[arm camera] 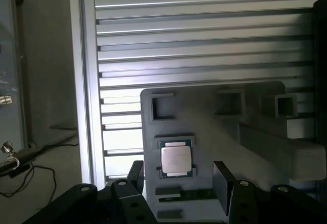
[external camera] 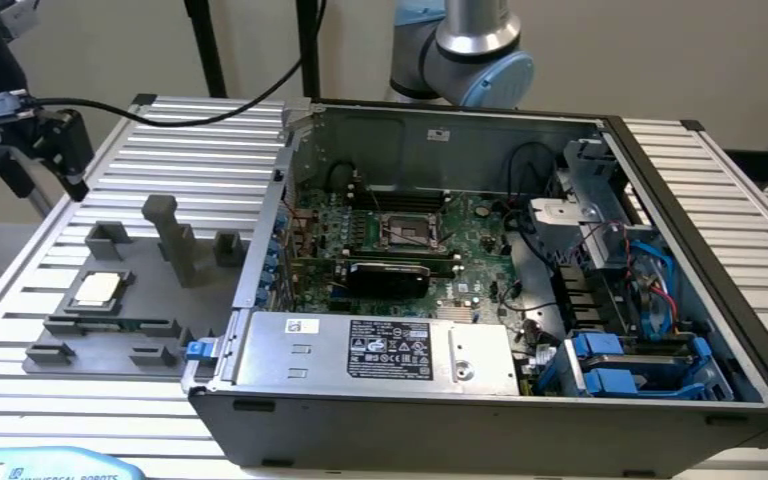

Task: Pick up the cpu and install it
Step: 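Pick up the cpu and move it towards the insertion slot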

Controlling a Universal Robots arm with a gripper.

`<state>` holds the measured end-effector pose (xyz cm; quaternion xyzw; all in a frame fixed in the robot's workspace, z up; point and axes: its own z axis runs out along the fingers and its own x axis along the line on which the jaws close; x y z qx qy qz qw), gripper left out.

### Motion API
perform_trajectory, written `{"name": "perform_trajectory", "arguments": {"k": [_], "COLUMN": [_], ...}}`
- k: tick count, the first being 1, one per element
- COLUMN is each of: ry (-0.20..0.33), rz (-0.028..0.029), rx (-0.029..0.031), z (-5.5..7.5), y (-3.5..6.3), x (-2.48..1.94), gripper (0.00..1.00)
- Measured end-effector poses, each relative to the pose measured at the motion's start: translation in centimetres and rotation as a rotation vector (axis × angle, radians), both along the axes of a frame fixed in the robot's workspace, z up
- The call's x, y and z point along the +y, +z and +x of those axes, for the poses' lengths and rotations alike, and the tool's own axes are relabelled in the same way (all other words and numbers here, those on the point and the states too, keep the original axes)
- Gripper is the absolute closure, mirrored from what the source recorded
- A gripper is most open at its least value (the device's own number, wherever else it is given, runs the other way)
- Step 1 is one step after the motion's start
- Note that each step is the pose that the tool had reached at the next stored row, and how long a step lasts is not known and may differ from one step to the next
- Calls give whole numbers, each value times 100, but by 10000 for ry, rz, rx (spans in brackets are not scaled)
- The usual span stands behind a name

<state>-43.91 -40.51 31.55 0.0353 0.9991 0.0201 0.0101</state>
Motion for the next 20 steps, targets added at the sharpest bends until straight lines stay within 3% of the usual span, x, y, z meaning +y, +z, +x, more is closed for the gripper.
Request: {"name": "perform_trajectory", "arguments": {"k": [7, 20], "ry": [-1, 0], "rz": [0, 1], "rx": [0, 0], "z": [9, 89], "y": [-127, -363], "x": [-42, -184], "gripper": [35, 35]}}
